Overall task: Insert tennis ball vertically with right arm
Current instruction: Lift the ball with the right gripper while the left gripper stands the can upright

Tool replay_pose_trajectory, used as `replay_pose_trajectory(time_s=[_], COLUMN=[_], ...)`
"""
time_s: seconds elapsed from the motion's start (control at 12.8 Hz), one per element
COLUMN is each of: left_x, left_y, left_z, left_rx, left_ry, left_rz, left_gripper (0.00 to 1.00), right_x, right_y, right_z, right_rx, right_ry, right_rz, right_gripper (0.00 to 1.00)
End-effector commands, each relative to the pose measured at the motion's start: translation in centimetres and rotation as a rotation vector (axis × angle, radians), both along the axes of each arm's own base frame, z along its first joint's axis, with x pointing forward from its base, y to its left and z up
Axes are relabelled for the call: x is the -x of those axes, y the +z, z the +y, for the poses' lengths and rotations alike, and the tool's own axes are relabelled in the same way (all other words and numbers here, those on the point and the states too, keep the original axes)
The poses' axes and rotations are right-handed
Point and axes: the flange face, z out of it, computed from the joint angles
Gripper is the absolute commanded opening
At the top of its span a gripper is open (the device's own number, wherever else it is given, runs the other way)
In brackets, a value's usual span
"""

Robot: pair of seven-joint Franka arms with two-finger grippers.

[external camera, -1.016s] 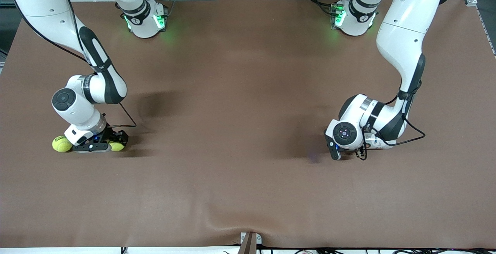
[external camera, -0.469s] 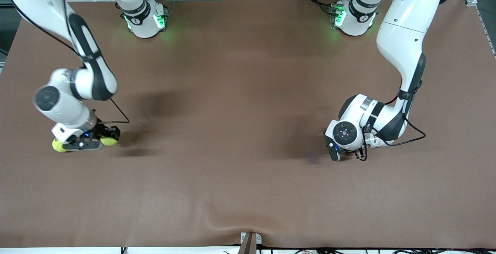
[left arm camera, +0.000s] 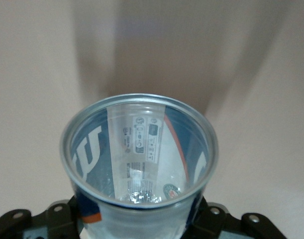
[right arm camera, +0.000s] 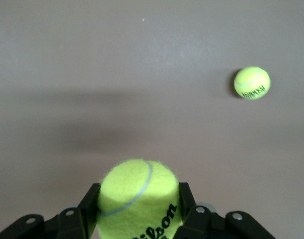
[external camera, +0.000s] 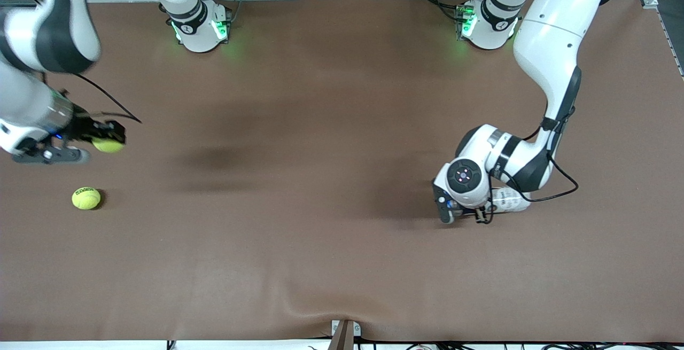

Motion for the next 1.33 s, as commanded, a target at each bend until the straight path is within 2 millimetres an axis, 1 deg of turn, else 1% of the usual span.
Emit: replay_pose_trajectory(time_s=[0.0, 0.08, 0.16, 0.23, 0.31, 0.39, 0.47, 0.55, 0.62, 0.7, 0.78, 0.94, 1.02, 1.17, 1.25], left_x=[0.2, -0.1, -0.3, -0.2, 0.0, 0.7, 1.4, 1.9, 2.4, 2.6, 3.5, 5.1, 5.7, 6.7, 7.5], left_y=[4.7, 5.9, 7.2, 8.7, 10.1, 11.7, 12.5, 14.1, 15.1, 15.9, 15.7, 15.9, 15.3, 12.3, 10.4], left_z=[-4.3, -5.5, -7.2, -9.0, -10.5, -12.8, -14.5, -16.5, -18.4, -20.0, -22.1, -25.6, -26.9, -29.0, -30.0], left_rx=[0.146, 0.208, 0.286, 0.388, 0.468, 0.558, 0.619, 0.694, 0.764, 0.845, 0.908, 1.044, 1.123, 1.218, 1.254], left_ry=[0.032, 0.070, 0.095, 0.141, 0.168, 0.190, 0.213, 0.238, 0.268, 0.275, 0.303, 0.341, 0.380, 0.442, 0.465], left_rz=[-0.020, -0.022, -0.033, -0.034, -0.032, -0.033, -0.030, -0.053, -0.074, -0.130, -0.148, -0.182, -0.204, -0.239, -0.259], left_gripper=[0.79, 0.79, 0.79, 0.79, 0.80, 0.80, 0.80, 0.79, 0.80, 0.80, 0.80, 0.80, 0.80, 0.80, 0.80], right_x=[-0.4, 0.2, 0.8, 1.5, 1.8, 2.0, 1.9, 1.6, 1.1, 1.0, 1.1, 1.1, 1.0, 1.0, 1.0], right_y=[6.4, 9.5, 12.1, 14.4, 16.1, 16.8, 16.8, 16.2, 15.0, 14.7, 14.7, 14.6, 14.6, 14.6, 14.5], right_z=[0.2, 0.2, 0.3, 0.2, -0.1, -0.5, -0.9, -0.9, -1.0, -0.6, -0.1, -0.6, -0.9, -0.7, -0.7], right_rx=[-0.040, -0.043, -0.041, -0.040, -0.045, -0.047, -0.047, -0.053, -0.052, -0.054, -0.047, -0.048, -0.047, -0.026, -0.018], right_ry=[-0.049, -0.071, -0.077, -0.078, -0.079, -0.077, -0.070, -0.045, -0.044, -0.033, -0.026, -0.032, -0.032, -0.026, -0.024], right_rz=[0.042, 0.048, 0.054, 0.048, 0.030, 0.014, 0.014, 0.013, 0.018, 0.015, 0.014, 0.017, 0.018, 0.019, 0.021], right_gripper=[0.00, 0.00, 0.00, 0.00, 0.00, 0.00, 0.00, 0.00, 0.00, 0.00, 0.00, 0.00, 0.00, 0.00, 0.00])
